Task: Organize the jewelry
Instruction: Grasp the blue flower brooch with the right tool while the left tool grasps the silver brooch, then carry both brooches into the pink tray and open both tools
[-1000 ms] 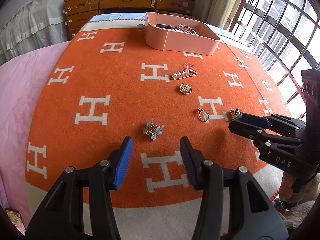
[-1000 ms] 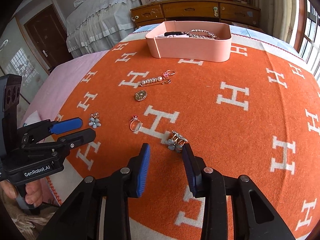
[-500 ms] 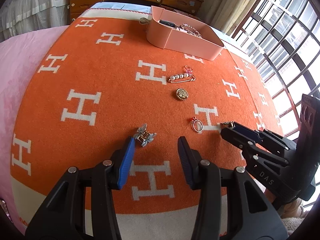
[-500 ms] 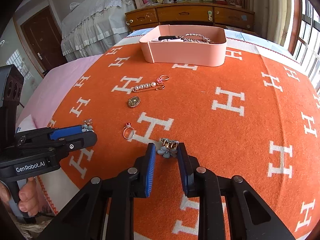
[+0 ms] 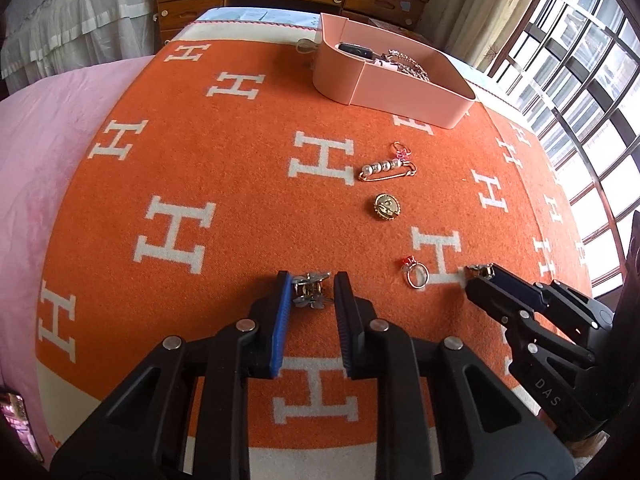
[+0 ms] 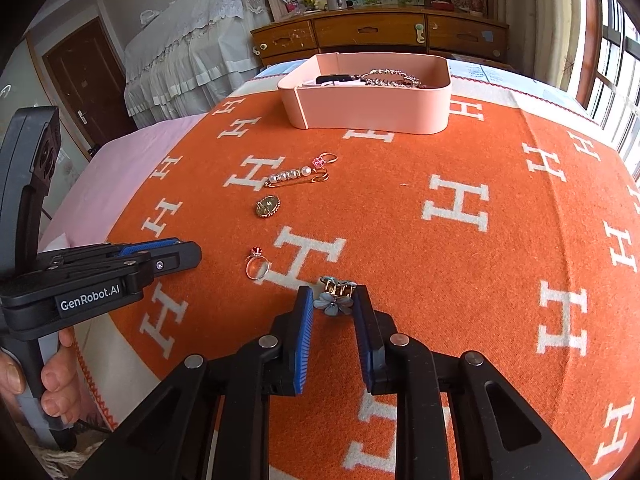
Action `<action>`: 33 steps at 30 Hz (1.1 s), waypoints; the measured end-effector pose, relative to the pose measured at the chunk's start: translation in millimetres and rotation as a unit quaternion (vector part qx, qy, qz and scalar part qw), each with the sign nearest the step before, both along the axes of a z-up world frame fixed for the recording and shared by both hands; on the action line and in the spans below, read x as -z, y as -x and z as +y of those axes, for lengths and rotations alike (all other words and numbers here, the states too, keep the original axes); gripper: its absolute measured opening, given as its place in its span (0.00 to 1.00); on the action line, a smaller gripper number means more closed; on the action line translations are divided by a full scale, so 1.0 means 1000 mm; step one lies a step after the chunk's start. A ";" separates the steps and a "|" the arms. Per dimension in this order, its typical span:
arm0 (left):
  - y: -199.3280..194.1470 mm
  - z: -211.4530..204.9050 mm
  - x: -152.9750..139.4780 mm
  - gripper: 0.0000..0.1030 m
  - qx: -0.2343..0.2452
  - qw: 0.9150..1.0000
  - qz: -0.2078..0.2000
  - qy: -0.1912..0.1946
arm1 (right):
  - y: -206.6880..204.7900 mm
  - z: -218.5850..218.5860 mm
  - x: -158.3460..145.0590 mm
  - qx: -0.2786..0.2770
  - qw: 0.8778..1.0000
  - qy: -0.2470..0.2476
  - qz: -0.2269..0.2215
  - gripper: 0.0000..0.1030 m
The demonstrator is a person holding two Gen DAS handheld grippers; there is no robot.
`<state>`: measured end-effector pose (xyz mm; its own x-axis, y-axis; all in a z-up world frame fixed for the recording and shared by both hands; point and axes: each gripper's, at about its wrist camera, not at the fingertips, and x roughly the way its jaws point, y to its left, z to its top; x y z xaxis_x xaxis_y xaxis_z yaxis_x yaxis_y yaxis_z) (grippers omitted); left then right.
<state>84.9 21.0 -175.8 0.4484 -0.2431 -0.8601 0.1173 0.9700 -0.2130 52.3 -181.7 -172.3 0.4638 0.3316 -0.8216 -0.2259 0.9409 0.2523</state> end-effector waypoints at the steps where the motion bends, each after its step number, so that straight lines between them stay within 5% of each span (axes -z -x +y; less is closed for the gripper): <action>1: 0.000 0.000 0.000 0.18 0.000 1.000 -0.001 0.001 | 0.000 0.001 0.000 0.000 1.000 0.002 -0.001 0.20; 10: 0.008 0.001 -0.004 0.17 0.010 1.000 -0.003 0.001 | 0.003 -0.001 -0.003 0.009 1.000 -0.006 -0.003 0.19; 16: 0.007 0.005 -0.038 0.17 0.027 0.999 -0.026 -0.004 | 0.005 -0.004 -0.030 0.004 1.000 -0.018 -0.016 0.19; 27: -0.036 -0.011 -0.176 0.18 0.079 0.991 -0.104 -0.018 | -0.047 -0.041 -0.180 -0.004 0.994 -0.093 -0.054 0.19; 33: -0.091 -0.034 -0.225 0.18 0.082 0.986 -0.138 -0.040 | -0.104 -0.049 -0.242 0.020 0.992 -0.069 -0.104 0.19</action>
